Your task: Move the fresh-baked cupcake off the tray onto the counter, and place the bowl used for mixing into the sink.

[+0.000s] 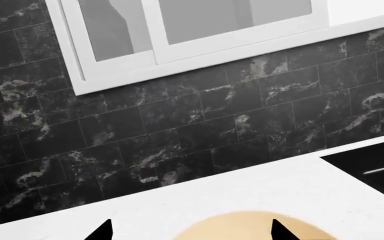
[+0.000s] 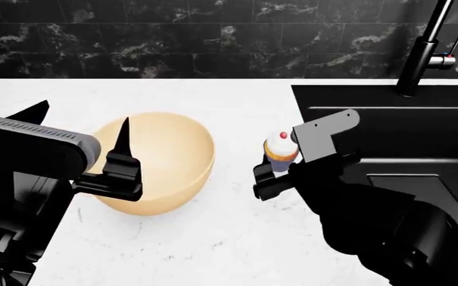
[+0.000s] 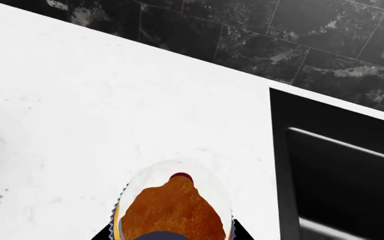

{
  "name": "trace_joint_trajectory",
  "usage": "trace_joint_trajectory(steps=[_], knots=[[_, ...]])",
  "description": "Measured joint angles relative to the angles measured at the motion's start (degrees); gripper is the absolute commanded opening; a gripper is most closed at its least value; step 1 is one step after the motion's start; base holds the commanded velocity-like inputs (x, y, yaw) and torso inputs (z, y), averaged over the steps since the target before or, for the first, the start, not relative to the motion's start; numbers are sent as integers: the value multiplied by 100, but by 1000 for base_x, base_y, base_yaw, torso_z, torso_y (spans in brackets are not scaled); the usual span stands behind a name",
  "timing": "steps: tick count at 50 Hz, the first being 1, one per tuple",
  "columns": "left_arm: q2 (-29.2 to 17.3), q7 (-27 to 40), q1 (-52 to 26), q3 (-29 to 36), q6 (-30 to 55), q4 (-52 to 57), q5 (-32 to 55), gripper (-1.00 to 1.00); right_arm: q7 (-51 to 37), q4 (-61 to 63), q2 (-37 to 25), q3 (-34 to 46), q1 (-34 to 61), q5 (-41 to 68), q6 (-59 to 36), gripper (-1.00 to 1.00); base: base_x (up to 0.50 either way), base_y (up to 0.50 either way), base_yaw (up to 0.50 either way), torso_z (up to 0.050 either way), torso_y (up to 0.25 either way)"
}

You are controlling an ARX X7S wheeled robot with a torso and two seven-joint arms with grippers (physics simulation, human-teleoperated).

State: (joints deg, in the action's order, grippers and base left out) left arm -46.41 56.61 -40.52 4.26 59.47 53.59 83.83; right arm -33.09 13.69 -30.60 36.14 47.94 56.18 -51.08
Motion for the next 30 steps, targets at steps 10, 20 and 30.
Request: trace_joint_trajectory(steps=[10, 20, 30], knots=[[-12, -33, 54, -2, -39, 11, -57, 100, 26, -53, 13, 69, -10, -75, 32, -100, 0, 0, 0, 0, 0], [-26, -32, 68, 8, -65, 19, -70, 100, 52, -104, 18, 140, -36, -149, 71, -100, 0, 0, 0, 0, 0], [-59, -58, 151, -28, -124, 46, -116, 100, 78, -128, 14, 192, -55, -208, 114, -100, 0, 0, 0, 0, 0]])
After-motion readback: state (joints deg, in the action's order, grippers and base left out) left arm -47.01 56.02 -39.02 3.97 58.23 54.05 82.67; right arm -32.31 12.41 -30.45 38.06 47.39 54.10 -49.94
